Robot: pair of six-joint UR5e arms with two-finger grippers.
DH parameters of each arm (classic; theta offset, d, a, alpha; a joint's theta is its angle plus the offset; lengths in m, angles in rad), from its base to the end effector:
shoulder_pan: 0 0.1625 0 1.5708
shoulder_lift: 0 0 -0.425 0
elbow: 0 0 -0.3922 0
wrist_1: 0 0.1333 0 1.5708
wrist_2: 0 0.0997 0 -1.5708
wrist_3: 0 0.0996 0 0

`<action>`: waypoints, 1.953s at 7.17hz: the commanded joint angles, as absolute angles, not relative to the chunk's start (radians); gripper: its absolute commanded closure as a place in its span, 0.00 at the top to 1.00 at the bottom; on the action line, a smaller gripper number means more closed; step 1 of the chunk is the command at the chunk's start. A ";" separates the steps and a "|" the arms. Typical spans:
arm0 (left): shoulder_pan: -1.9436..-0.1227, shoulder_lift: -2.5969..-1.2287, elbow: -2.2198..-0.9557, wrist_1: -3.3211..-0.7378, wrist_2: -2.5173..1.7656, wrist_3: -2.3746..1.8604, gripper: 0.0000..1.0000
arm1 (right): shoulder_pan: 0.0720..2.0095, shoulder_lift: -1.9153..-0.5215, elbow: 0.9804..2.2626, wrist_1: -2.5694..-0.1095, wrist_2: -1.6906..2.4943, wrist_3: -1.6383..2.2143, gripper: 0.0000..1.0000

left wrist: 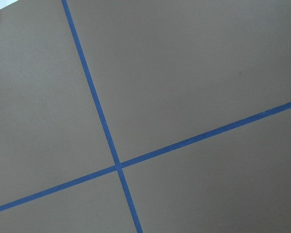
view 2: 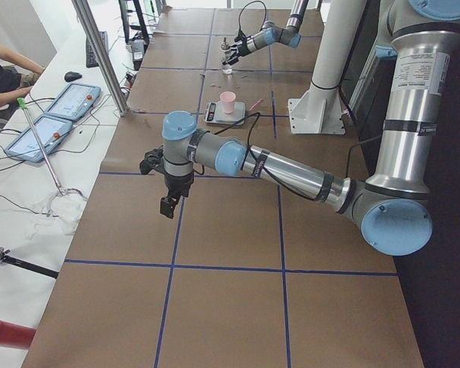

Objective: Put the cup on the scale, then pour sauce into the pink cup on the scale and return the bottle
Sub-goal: 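Lift the bottle with the right gripper and carry it over the pink cup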

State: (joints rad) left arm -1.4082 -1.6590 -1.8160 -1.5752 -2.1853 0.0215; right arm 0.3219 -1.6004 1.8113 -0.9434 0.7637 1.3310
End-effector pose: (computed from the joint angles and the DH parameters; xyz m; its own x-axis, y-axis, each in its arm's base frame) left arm 0.0108 -0.5344 0.5012 0.7719 0.3408 -0.5367 -0.1694 0.9239 0.3430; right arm -0.3988 -0.3493 0.4771 0.7892 0.0900 0.6075 -0.5567 0.5225 0.6458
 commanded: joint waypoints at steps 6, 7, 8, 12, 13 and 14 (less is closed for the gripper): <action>-1.408 -1.663 -1.824 -1.568 -2.187 0.018 1.00 | 0.432 -1.592 1.911 -0.940 0.870 1.160 0.00; -1.408 -1.661 -1.822 -1.568 -2.187 0.020 1.00 | 0.431 -1.591 1.949 -0.948 0.871 1.146 0.00; -1.408 -1.660 -1.821 -1.568 -2.187 0.020 1.00 | 0.437 -1.574 2.004 -1.018 0.871 1.050 0.00; -1.408 -1.655 -1.815 -1.569 -2.189 0.023 1.00 | 0.433 -1.418 2.031 -1.054 0.865 0.801 0.00; -1.408 -1.654 -1.813 -1.569 -2.189 0.023 1.00 | 0.404 -1.402 2.022 -1.054 0.821 0.687 0.00; -1.408 -1.654 -1.818 -1.569 -2.191 0.023 1.00 | 0.369 -1.384 2.016 -1.055 0.761 0.598 0.00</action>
State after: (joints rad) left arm -1.4082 -1.6543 -1.8150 -1.5691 -2.1894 0.0229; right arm 0.4052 -1.4084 2.0229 -1.0538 0.8220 0.7221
